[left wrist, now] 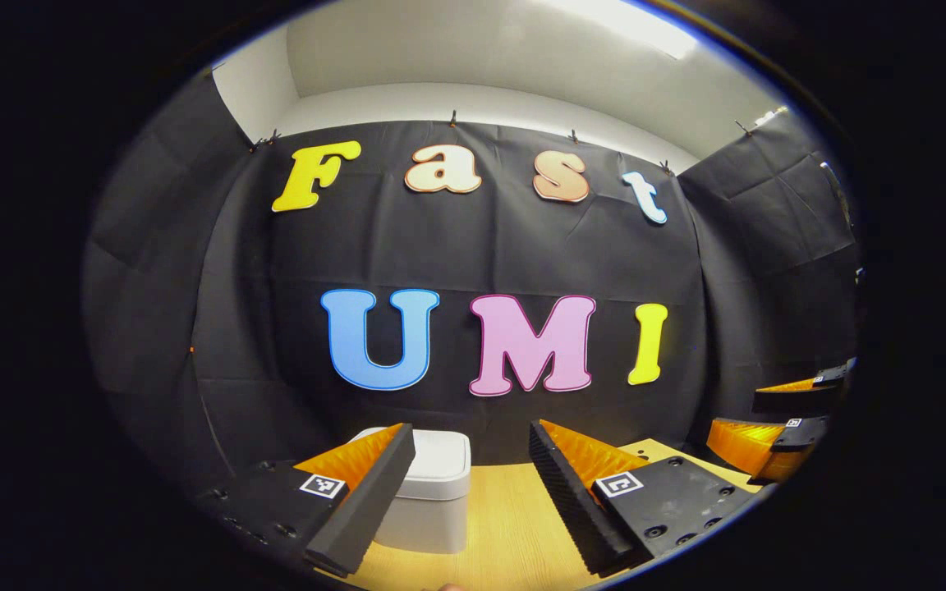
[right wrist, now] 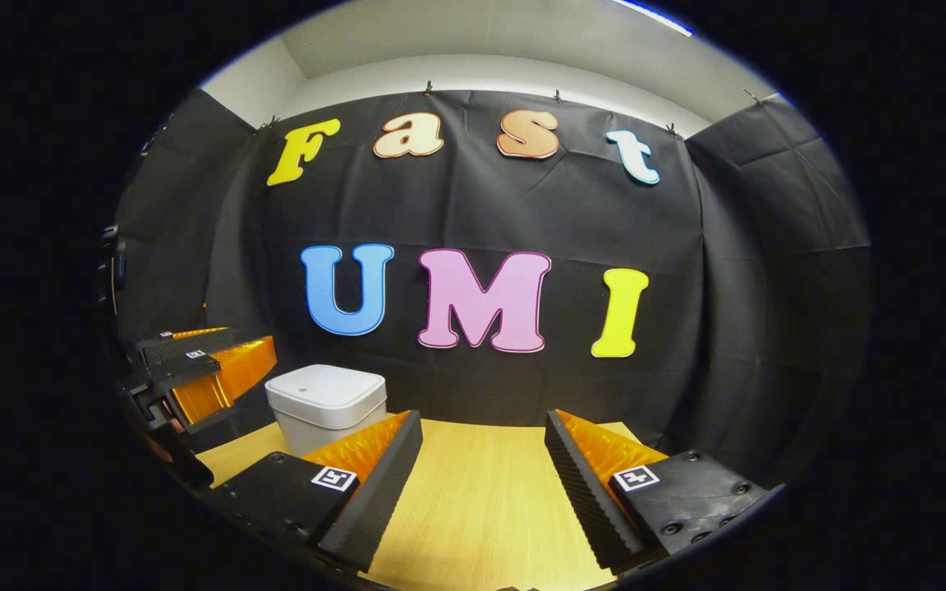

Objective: Press the lid of the desktop garbage bin to open it, pick up the crumpled paper on the desktop and throw it into the bin, then pick up the pop can on the desktop and drop it into the bin, and finally close the garbage bin lid.

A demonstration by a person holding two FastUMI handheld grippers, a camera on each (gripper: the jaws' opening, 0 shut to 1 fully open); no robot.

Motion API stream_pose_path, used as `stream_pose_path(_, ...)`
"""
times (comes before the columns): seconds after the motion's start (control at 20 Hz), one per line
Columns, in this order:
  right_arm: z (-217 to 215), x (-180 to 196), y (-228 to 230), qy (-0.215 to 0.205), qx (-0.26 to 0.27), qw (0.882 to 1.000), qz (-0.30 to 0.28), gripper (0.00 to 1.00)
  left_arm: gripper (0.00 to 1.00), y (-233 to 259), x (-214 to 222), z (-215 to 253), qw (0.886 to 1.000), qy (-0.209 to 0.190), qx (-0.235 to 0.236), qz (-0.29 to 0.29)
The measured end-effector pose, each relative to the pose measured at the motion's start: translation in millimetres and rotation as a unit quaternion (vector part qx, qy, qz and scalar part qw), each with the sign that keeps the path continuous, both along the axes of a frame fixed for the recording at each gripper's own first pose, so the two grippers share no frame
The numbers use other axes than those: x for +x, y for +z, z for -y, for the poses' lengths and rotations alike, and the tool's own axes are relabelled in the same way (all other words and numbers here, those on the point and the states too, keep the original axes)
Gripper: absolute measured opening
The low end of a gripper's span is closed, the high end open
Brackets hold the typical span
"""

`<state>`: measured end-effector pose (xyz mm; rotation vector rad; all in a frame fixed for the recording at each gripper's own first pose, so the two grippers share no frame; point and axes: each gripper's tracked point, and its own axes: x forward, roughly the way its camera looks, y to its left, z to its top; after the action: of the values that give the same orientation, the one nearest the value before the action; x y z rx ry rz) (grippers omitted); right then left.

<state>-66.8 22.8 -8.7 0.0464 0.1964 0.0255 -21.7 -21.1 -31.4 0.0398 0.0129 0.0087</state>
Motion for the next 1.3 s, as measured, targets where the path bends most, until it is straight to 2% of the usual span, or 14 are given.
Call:
stream_pose_path(0.9,10,2,4,-0.009,0.001,1.000,0.016,0.96,0.95,-8,0,-8,1.000,0.008,0.000,-0.010)
stream_pose_path(1.05,10,3,7,-0.009,0.004,1.000,0.019,0.96,0.95,-3,-3,-13,1.000,0.019,0.018,-0.001)
stream_pose_path(1.3,7,0,9,-0.007,-0.002,1.000,0.022,0.96,0.95,-4,-5,-11,1.000,0.010,0.011,-0.004)
